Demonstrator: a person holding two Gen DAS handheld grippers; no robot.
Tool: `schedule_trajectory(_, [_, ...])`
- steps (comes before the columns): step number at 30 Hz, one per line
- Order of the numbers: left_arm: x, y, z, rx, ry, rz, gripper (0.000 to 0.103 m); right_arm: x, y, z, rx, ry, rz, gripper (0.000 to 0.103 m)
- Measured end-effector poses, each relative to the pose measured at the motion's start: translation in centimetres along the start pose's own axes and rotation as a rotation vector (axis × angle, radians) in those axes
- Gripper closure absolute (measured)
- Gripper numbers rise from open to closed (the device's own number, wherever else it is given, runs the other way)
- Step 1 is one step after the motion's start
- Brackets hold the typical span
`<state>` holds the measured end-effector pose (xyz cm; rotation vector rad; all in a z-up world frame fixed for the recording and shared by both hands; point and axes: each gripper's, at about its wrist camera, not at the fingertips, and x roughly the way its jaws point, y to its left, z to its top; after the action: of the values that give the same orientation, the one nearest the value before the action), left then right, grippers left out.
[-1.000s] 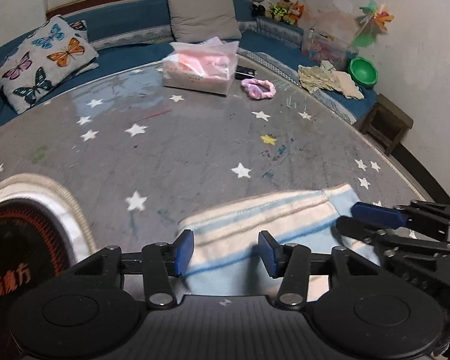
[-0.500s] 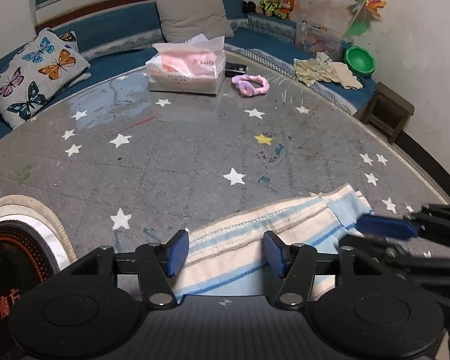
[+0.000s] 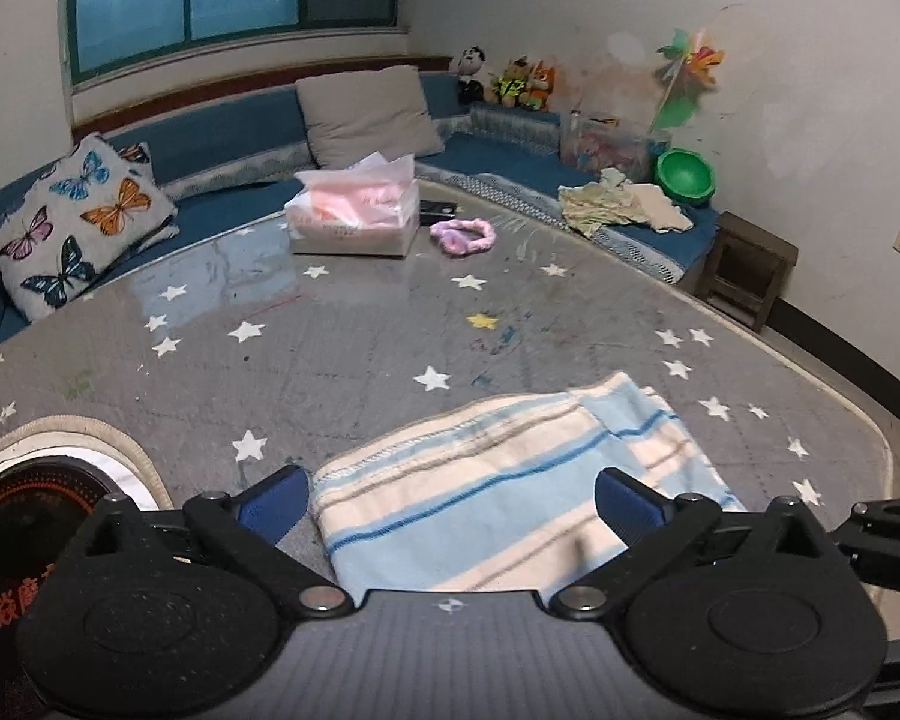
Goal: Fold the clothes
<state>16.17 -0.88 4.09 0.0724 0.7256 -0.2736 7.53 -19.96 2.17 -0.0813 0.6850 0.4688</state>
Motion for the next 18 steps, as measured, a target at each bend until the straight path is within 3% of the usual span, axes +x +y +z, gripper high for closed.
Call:
schedule_trajectory(8, [-1.0, -1.5, -1.5, -0.002, 0.006, -0.009, 0.000, -0.6, 0.7, -3.5, 0.000, -0.010, -0.041, 0.076])
schedule_trajectory(15, [-2.4, -2.2, -3.6, 0.013, 0.019, -0.002, 0.000, -3.3, 1.0, -4.5, 0.044, -0.092, -0.065, 0.076])
schedule_trajectory(18, [-2.9, -2.6, -4.2, 0.013, 0.029, 0.002, 0.000, -3.2, 0.5, -5.0, 0.068, -0.061, -0.082, 0.077])
